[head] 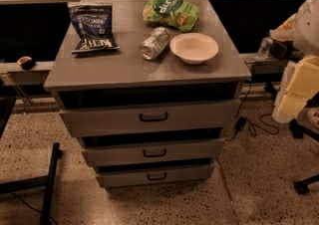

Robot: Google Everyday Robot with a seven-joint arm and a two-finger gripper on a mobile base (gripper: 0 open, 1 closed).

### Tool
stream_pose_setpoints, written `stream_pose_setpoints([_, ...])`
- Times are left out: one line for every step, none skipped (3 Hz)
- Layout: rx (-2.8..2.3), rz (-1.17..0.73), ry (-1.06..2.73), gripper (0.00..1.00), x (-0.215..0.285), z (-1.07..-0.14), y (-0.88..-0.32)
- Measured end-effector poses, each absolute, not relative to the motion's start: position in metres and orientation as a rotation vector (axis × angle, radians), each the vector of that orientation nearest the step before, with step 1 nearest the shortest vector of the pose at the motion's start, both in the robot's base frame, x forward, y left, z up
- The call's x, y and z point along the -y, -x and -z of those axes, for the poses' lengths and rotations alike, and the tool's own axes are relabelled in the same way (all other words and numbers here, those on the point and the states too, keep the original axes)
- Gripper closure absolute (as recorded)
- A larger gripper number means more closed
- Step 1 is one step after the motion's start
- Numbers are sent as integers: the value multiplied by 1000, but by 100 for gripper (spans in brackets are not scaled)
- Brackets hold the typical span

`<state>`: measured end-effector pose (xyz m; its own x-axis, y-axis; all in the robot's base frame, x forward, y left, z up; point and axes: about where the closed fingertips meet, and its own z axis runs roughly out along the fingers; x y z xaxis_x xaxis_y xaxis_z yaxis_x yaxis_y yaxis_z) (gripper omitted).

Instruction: Open middle drawer

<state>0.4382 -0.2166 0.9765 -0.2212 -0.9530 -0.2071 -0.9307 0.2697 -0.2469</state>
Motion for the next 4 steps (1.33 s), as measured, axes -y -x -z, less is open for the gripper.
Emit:
stream_pose_setpoints([-2231,100,1724,0,217,-977,-438])
stream_pose_setpoints([-2231,-5,1782,0,217,-933,-435])
stream_pose_setpoints([-2145,-151,1921,0,210,-859,-415])
stream_pose_setpoints([-2024,-306,2055,0,217,-810,-400])
